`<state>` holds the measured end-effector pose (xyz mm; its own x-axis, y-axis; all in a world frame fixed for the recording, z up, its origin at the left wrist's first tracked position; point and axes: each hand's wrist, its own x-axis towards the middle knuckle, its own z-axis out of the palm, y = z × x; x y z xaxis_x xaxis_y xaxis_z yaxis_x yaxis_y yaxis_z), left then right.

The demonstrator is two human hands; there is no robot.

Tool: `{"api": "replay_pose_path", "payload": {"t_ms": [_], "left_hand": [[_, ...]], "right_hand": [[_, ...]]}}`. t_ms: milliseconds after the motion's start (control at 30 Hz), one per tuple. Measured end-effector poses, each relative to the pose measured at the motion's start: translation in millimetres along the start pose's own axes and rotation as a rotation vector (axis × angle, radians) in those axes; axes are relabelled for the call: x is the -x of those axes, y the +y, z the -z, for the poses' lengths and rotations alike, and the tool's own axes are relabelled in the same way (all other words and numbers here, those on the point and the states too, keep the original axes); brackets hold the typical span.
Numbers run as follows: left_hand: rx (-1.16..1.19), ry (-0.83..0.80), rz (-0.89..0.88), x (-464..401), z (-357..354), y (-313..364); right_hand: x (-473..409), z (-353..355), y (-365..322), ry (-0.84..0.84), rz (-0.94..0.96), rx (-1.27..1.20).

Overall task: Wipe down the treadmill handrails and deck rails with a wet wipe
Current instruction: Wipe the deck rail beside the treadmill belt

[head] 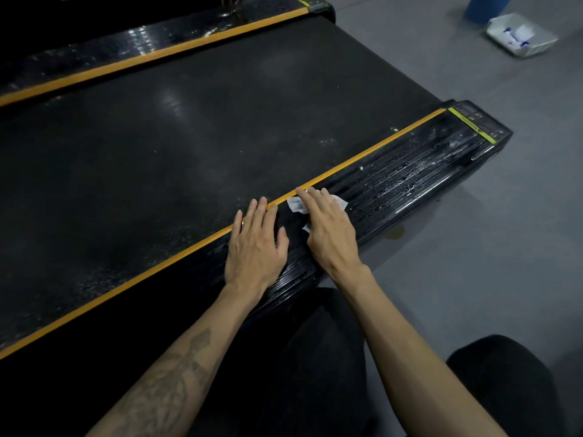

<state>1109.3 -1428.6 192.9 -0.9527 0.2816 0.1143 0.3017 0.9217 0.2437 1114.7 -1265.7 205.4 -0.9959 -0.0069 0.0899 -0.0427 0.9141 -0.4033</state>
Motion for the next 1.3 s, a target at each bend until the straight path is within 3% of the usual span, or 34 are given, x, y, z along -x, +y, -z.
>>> {"api": "replay_pose_path", "payload": {"t_ms": [133, 367, 533, 733, 900, 1067, 1300], "left_hand": [[0.006, 0.006, 0.002, 0, 0, 0], [0.005, 0.008, 0.002, -1, -3, -1], [0.014, 0.010, -0.020, -1, -4, -1], [0.048, 0.013, -0.118, -1, -4, -1], [0.047, 0.023, -0.162, -1, -6, -2], [0.072, 0.028, -0.200, -2, -8, -3], [0.117, 0.019, -0.271, -3, -7, -3]], "right_hand": [[-5, -3, 5, -0.108, 0.012, 0.195], [6, -1, -1, -0.111, -0.206, 0.230], [-1, 2, 6, -0.164, -0.101, 0.237], [9, -1, 2, -0.100, -0.250, 0.206], [-10, 9, 19, -0.164, -0.124, 0.227], [16, 3, 12, -0.113, -0.204, 0.287], [4, 8, 26, -0.120, -0.172, 0.235]]}}
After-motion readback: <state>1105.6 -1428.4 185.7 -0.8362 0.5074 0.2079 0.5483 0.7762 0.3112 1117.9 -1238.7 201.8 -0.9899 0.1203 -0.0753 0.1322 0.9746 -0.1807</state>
